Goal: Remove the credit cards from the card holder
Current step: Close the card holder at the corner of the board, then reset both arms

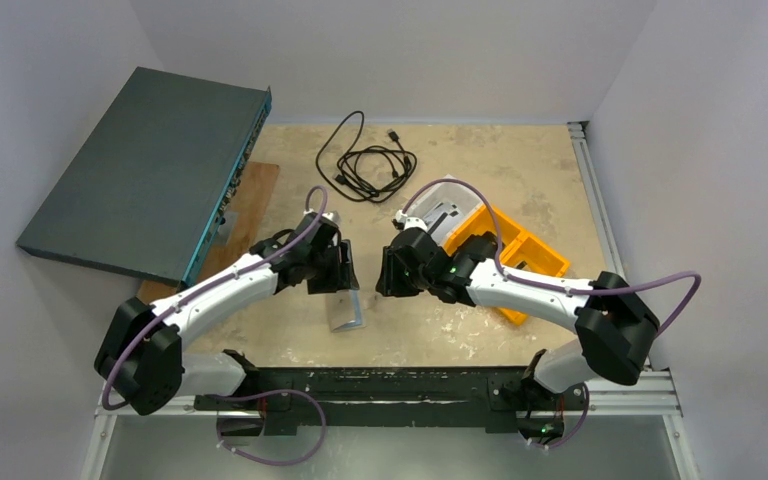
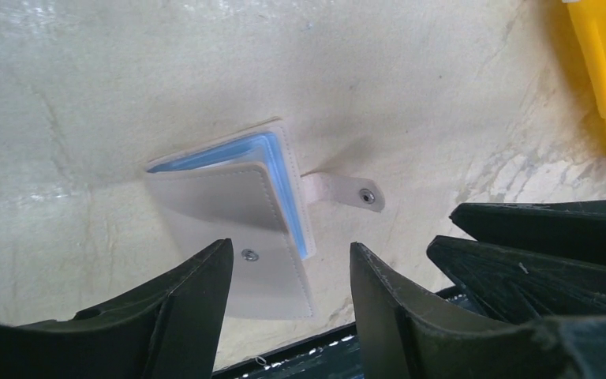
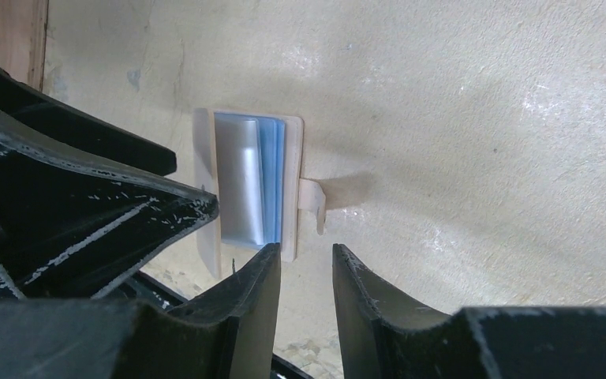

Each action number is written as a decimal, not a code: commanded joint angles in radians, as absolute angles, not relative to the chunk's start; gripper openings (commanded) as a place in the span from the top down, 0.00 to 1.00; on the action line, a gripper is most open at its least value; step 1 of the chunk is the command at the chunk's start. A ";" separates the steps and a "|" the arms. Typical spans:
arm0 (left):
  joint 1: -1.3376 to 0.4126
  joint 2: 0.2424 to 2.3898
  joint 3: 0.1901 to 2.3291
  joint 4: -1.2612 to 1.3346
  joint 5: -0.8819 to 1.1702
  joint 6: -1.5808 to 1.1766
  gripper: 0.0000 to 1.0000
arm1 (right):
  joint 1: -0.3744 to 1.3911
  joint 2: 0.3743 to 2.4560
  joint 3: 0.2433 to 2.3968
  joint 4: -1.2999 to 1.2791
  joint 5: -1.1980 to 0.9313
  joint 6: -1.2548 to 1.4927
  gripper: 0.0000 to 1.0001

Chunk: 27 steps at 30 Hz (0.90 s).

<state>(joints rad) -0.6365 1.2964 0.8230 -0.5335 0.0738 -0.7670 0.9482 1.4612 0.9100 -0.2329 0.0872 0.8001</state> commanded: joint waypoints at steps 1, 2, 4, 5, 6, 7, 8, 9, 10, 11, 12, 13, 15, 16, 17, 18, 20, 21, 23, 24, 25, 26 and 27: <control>-0.638 1.278 0.846 -0.587 0.004 -0.736 0.44 | 0.945 1.445 0.912 -0.232 0.100 0.809 0.69; -0.637 1.279 0.837 -0.575 0.006 -0.737 0.44 | 0.945 1.446 0.914 -0.232 0.100 0.808 0.69; -0.637 1.283 0.807 -0.529 0.041 -0.747 0.43 | 0.945 1.448 0.917 -0.233 0.101 0.806 0.69; -0.638 1.288 0.794 -0.502 0.062 -0.755 0.43 | 0.945 1.449 0.917 -0.234 0.100 0.805 0.69; -0.638 1.299 0.783 -0.465 0.082 -0.766 0.43 | 0.945 1.451 0.918 -0.235 0.101 0.806 0.69; -0.637 1.316 0.775 -0.444 0.094 -0.773 0.43 | 0.945 1.452 0.919 -0.234 0.101 0.805 0.69; -0.637 1.341 0.772 -0.427 0.108 -0.779 0.43 | 0.945 1.454 0.919 -0.235 0.101 0.805 0.69; -0.638 1.365 0.771 -0.415 0.121 -0.785 0.43 | 0.945 1.455 0.920 -0.235 0.100 0.805 0.69; -0.637 1.388 0.767 -0.400 0.129 -0.794 0.43 | 0.945 1.456 0.920 -0.237 0.101 0.806 0.69; -0.637 1.408 0.759 -0.383 0.135 -0.801 0.43 | 0.945 1.457 0.920 -0.237 0.101 0.804 0.69; -0.637 1.431 0.753 -0.370 0.138 -0.807 0.43 | 0.945 1.454 0.918 -0.238 0.101 0.807 0.69; -0.638 1.453 0.751 -0.363 0.138 -0.808 0.43 | 0.945 1.453 0.916 -0.239 0.104 0.805 0.69; -0.637 1.486 0.748 -0.350 0.144 -0.810 0.43 | 0.943 1.451 0.914 -0.245 0.107 0.805 0.69; -0.638 1.493 0.746 -0.347 0.150 -0.810 0.43 | 0.944 1.448 0.913 -0.246 0.107 0.805 0.69; -0.638 1.491 0.744 -0.345 0.153 -0.810 0.43 | 0.943 1.446 0.913 -0.247 0.108 0.807 0.69; -0.638 1.481 0.744 -0.346 0.151 -0.807 0.43 | 0.943 1.443 0.913 -0.248 0.109 0.807 0.69; -0.638 1.451 0.757 -0.367 0.144 -0.801 0.41 | 0.943 1.438 0.914 -0.249 0.109 0.806 0.69; -0.638 1.435 0.768 -0.384 0.138 -0.795 0.40 | 0.942 1.435 0.916 -0.250 0.111 0.806 0.69; -0.639 1.395 0.796 -0.424 0.127 -0.780 0.38 | 0.942 1.430 0.923 -0.258 0.111 0.804 0.69; -0.638 1.375 0.811 -0.442 0.124 -0.773 0.36 | 0.942 1.425 0.934 -0.263 0.112 0.803 0.69; -0.638 1.354 0.827 -0.470 0.121 -0.766 0.34 | 0.940 1.419 0.939 -0.266 0.113 0.801 0.69; -0.638 1.334 0.847 -0.491 0.114 -0.754 0.32 | 0.940 1.409 0.948 -0.270 0.114 0.799 0.69; -0.638 1.316 0.867 -0.515 0.106 -0.745 0.30 | 0.939 1.401 0.957 -0.273 0.119 0.797 0.69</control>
<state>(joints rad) -0.6357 1.4078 0.7769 -0.4458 0.1287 -0.7887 0.9466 1.4582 0.9100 -0.2554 0.0875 0.7998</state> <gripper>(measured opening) 0.668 0.310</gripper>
